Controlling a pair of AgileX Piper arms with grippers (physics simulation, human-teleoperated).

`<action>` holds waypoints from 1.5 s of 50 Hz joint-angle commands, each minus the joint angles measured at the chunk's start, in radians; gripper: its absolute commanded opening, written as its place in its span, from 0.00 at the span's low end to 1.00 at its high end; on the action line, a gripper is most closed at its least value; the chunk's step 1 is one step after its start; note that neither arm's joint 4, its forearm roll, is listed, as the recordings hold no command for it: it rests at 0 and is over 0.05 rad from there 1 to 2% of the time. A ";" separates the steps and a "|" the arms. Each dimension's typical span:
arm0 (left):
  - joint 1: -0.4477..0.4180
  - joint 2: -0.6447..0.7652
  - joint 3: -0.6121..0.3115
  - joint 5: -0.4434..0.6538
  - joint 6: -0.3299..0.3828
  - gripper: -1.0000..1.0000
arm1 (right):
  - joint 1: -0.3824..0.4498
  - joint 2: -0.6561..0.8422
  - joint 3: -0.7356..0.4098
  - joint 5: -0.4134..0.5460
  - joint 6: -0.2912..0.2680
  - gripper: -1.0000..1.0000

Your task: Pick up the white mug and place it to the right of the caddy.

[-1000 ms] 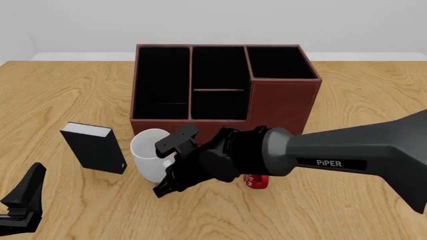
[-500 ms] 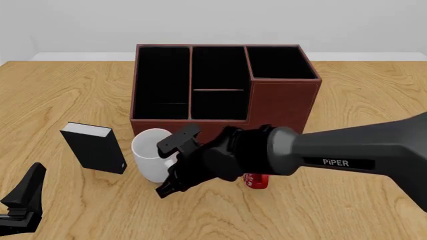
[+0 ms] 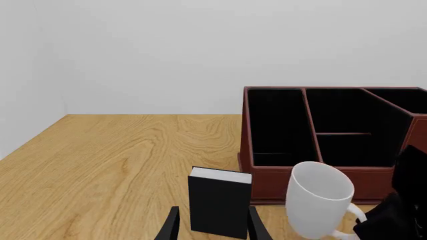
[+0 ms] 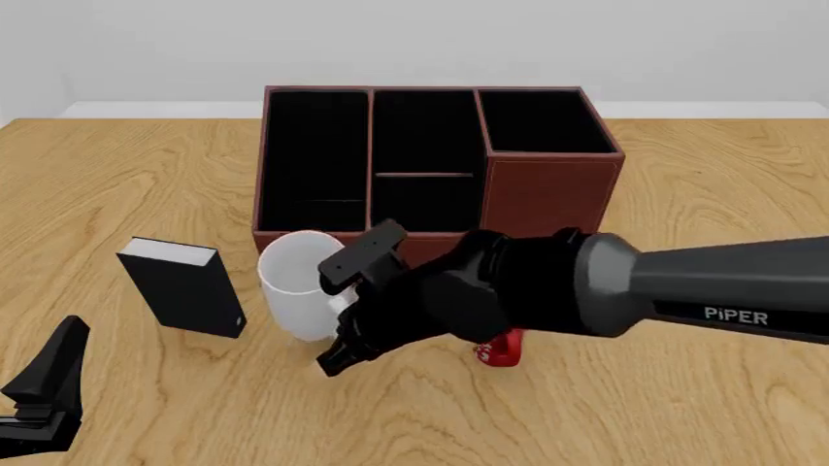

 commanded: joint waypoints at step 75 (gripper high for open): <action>0.000 0.000 0.000 0.000 0.000 1.00 | -0.173 -0.495 0.164 0.090 -0.097 0.00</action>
